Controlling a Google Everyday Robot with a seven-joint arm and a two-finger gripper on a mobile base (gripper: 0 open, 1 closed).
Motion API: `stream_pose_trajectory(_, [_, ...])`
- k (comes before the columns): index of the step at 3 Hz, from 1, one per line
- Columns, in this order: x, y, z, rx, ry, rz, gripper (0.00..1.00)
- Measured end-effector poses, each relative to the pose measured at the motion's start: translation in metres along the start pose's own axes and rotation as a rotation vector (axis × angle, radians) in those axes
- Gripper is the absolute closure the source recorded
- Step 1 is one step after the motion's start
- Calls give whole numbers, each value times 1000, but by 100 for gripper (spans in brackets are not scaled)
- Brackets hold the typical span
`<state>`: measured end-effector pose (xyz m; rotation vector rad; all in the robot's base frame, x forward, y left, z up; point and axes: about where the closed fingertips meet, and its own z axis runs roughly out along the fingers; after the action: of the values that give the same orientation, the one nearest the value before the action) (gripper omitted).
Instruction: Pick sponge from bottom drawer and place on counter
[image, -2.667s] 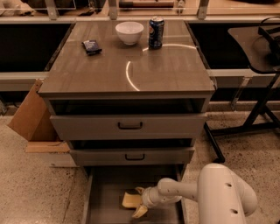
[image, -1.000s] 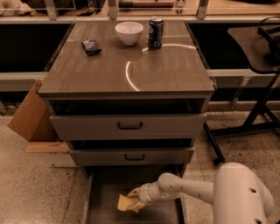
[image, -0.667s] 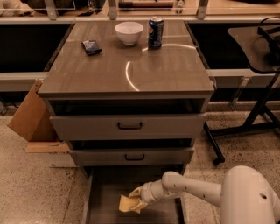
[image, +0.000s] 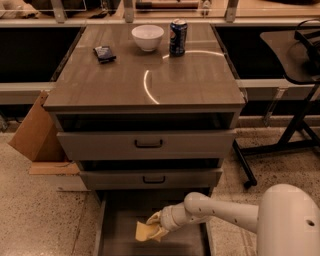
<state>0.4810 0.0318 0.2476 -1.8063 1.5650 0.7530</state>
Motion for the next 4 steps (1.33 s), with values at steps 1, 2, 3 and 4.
stream_pose_trajectory(1, [-58,3,-49,9,37,-135,100])
stream_pose_trajectory(2, [-98,10,-87,30,51,-220,100])
stream_pose_trajectory(3, [-128,18,-123,69,62,-287,100])
stream_pose_trajectory(4, [-131,18,-130,75,62,-296,100])
